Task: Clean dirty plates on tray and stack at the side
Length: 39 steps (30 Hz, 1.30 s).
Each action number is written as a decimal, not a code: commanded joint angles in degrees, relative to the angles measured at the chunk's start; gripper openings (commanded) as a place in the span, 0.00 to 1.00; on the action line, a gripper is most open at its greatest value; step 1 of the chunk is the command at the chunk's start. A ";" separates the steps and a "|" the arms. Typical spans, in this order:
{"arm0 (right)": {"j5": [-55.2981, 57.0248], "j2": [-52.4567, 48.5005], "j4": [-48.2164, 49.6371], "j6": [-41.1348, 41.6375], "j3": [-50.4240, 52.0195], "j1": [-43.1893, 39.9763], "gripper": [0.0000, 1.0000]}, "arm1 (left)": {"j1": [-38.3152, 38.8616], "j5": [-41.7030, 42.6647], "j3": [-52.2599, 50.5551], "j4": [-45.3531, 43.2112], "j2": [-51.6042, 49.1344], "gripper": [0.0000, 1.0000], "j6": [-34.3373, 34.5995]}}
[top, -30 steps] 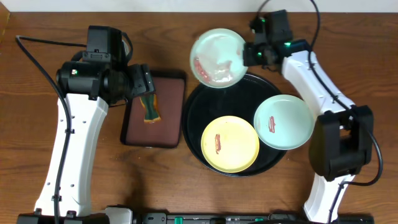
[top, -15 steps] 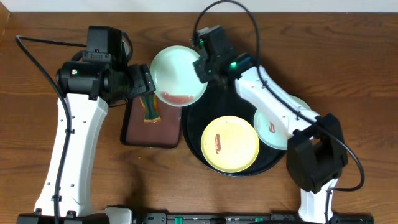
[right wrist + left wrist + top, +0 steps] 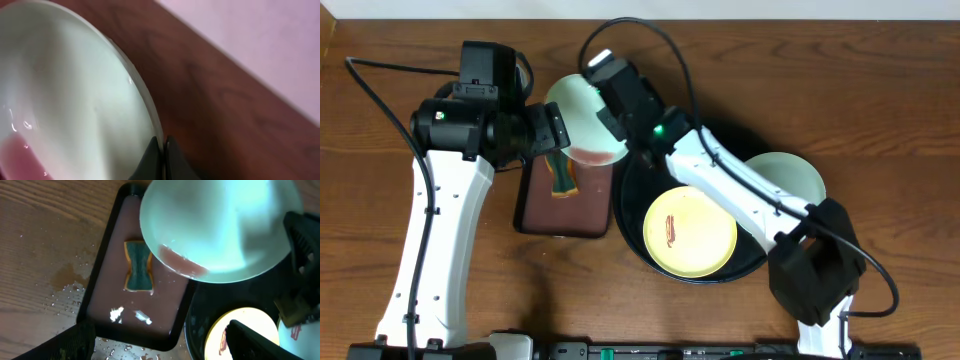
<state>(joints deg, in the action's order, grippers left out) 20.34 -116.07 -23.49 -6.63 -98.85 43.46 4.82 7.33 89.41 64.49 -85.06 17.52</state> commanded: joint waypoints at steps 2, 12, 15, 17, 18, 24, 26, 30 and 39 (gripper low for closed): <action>10.67 4.22 2.80 -5.03 -1.77 2.38 0.01 | -0.15 0.09 0.72 0.20 0.09 0.84 -0.57; 20.20 5.01 5.35 -5.62 -1.77 4.37 0.01 | -0.15 0.09 0.72 0.20 0.09 0.84 -0.57; 20.33 5.20 5.81 -7.41 -1.77 5.05 0.01 | -0.15 0.11 0.72 0.20 0.09 0.84 -0.57; 21.70 5.22 6.19 -8.20 -1.77 5.53 0.01 | -0.15 0.09 0.72 0.20 0.09 0.84 -0.57; 22.69 5.22 6.43 -8.74 -1.77 5.79 0.01 | -0.15 0.09 0.72 0.22 0.09 0.84 -0.57; 26.73 5.22 8.20 -10.84 -1.77 6.99 0.01 | -0.15 0.09 0.72 0.20 0.09 0.84 -0.57; 27.12 5.22 8.44 -10.82 -1.77 7.08 0.01 | -0.15 0.11 0.72 0.20 0.09 0.84 -0.57; 27.47 5.22 8.57 -10.84 -1.77 7.10 0.01 | -0.15 0.09 0.72 0.22 0.09 0.84 -0.57; 27.45 5.22 9.57 -11.02 -1.77 7.10 0.01 | -0.15 0.11 0.72 0.22 0.09 0.84 -0.57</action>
<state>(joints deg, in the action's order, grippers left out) 46.24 -113.40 -14.57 -17.21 -99.26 50.09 4.82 7.35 89.41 64.49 -85.06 17.54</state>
